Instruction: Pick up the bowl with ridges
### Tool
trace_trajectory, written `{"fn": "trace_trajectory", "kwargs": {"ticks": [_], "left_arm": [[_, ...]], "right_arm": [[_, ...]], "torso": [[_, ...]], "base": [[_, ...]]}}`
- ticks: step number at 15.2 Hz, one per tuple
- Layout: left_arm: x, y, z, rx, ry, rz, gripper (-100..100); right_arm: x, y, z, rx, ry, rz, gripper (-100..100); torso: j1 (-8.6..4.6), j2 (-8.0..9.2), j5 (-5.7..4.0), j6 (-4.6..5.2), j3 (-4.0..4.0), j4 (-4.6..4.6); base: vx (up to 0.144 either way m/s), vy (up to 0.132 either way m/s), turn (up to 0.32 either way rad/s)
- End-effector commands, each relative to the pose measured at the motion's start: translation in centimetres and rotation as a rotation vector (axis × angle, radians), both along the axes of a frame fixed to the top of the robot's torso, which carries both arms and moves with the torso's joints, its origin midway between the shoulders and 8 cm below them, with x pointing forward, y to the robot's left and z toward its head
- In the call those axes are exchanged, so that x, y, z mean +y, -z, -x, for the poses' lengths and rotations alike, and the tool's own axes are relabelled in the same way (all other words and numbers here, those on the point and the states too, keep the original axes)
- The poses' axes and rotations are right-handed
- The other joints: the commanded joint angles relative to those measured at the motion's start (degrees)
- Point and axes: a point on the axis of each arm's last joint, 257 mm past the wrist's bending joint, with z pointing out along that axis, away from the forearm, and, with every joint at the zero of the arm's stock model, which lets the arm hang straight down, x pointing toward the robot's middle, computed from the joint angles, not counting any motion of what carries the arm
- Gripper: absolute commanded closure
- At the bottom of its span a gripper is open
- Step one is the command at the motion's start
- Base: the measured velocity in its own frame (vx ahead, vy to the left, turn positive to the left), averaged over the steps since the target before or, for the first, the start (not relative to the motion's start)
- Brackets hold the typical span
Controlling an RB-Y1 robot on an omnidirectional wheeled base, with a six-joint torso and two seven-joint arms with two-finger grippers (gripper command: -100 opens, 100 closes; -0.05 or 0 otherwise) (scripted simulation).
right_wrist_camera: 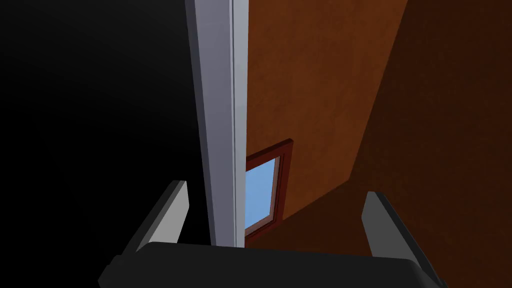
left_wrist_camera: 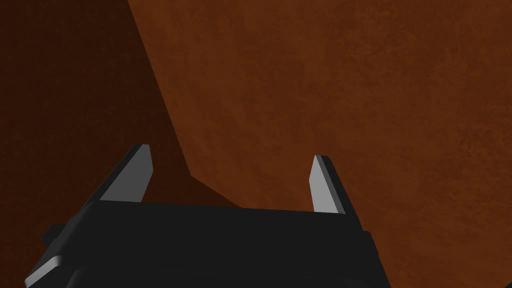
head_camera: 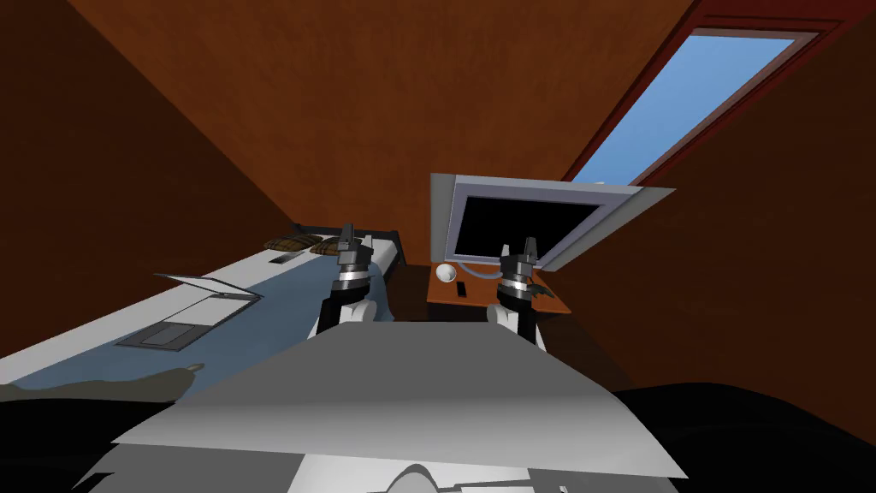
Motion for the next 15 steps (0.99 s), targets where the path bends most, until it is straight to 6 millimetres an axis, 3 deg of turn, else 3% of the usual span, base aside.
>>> {"fn": "trace_trajectory", "kwargs": {"ticks": [1,4,9,15], "left_arm": [[0.0,0.0,0.0,0.000,0.000,0.000,0],[0.0,0.0,0.0,0.000,0.000,0.000,0],[0.0,0.0,0.0,0.000,0.000,0.000,0],[0.0,0.0,0.0,0.000,0.000,0.000,0]], "right_arm": [[0.6,0.3,-0.4,0.019,-0.017,0.048,-100],[1.0,0.7,-0.8,0.037,-0.029,0.087,-100],[2.4,3.1,-2.4,0.113,-0.059,0.227,-100],[4.1,8.2,-4.8,0.241,-0.087,0.460,-100]], "torso": [[0.00,0.00,0.00,0.00,0.00,0.00],[0.02,0.01,0.00,-0.02,0.01,0.00],[0.09,0.03,0.02,-0.02,0.01,0.00],[0.13,0.07,0.03,-0.02,0.04,0.01]], "base": [[-0.003,0.007,0.041],[-0.006,0.011,0.049],[-0.008,0.024,0.093],[-0.017,0.034,0.129]]}}
